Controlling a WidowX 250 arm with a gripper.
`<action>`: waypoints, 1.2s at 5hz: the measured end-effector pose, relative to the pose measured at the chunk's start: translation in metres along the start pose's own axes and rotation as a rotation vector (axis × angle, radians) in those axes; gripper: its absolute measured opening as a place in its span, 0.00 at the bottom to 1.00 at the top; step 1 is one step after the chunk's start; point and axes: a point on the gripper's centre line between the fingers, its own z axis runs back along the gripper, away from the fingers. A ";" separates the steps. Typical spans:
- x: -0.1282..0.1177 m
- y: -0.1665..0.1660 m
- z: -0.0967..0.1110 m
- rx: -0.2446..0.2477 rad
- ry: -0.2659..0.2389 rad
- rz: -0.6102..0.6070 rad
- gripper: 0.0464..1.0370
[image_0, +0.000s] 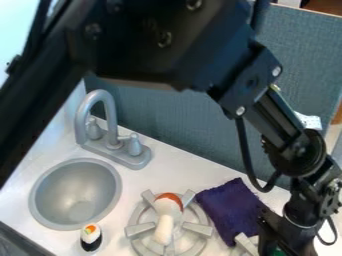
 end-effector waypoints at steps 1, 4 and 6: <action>0.005 0.000 0.000 0.001 -0.006 0.009 0.38; -0.038 -0.005 0.064 0.031 -0.103 0.082 0.34; -0.088 -0.008 0.072 0.147 -0.035 0.189 0.34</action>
